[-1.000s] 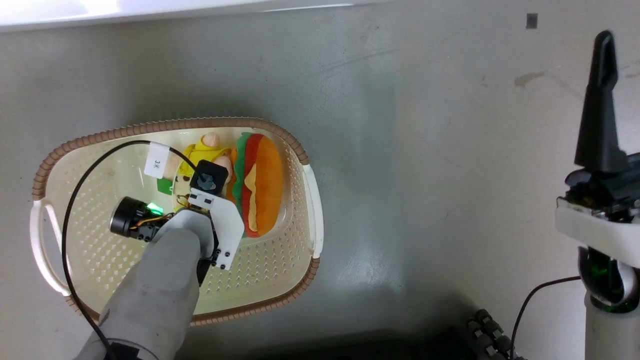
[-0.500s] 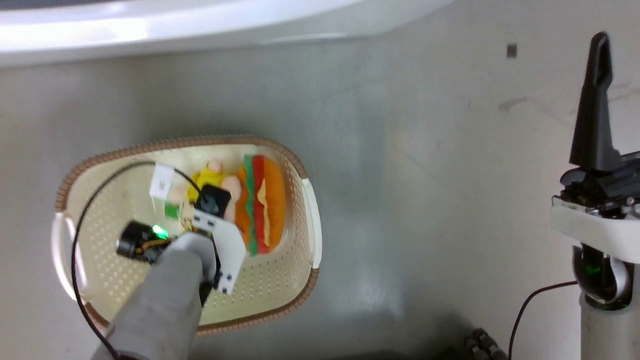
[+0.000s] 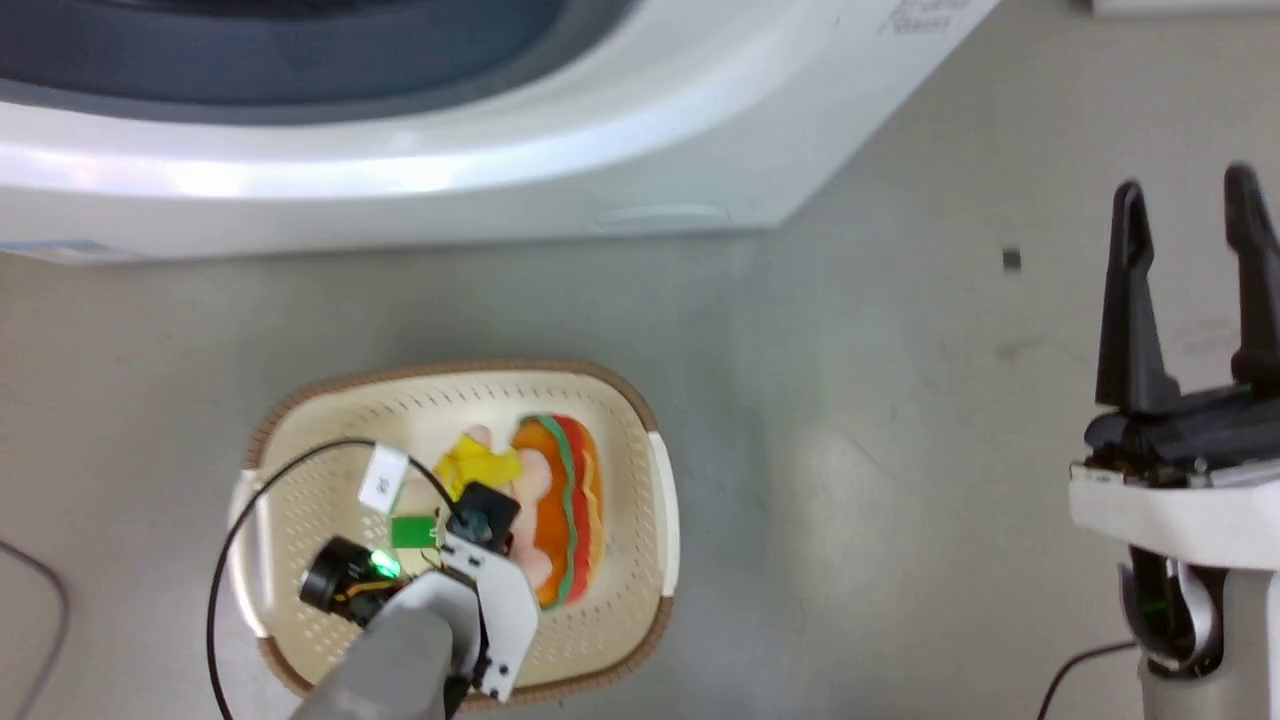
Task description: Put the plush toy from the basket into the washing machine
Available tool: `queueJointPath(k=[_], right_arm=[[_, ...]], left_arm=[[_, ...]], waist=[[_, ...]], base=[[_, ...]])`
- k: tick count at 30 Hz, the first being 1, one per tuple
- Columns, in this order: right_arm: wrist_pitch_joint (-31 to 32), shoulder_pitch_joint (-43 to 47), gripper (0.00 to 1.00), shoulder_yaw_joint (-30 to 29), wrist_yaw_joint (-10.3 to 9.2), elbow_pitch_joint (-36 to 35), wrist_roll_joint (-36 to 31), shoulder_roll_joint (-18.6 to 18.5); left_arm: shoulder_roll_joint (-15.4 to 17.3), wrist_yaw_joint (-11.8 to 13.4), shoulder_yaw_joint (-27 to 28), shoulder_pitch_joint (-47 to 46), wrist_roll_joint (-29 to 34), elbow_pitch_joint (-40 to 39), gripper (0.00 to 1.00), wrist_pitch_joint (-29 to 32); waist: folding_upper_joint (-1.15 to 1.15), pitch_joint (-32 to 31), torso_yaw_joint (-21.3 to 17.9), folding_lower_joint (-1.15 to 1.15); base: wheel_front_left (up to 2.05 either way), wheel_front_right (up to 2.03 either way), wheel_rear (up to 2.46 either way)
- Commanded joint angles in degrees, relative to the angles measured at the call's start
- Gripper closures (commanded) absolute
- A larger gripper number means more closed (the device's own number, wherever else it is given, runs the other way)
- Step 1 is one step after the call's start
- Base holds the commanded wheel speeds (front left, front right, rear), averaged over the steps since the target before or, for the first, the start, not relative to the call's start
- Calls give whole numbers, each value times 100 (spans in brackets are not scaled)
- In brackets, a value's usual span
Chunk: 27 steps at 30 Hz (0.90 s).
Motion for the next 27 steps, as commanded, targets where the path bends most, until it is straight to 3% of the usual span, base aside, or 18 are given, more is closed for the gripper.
queueJointPath(k=[1, 14, 27], right_arm=[[-25, 111, 0, -18, -5, 37, -23, -3], [-25, 874, 0, -86, -5, 194, -128, -3], [-25, 1445, 0, -137, -5, 235, -92, -3]], left_arm=[[-17, -35, -40, 110, -13, 0, 100, -111], [-124, -110, -128, 772, -262, -400, 100, -610], [20, 106, 66, 1620, -230, -2213, 100, -617]], waist=[[0, -437, 224, 0], [0, -1682, 685, 0], [0, -2547, 931, 0]], base=[[0, 0, 0], [0, 0, 0], [0, 0, 0]])
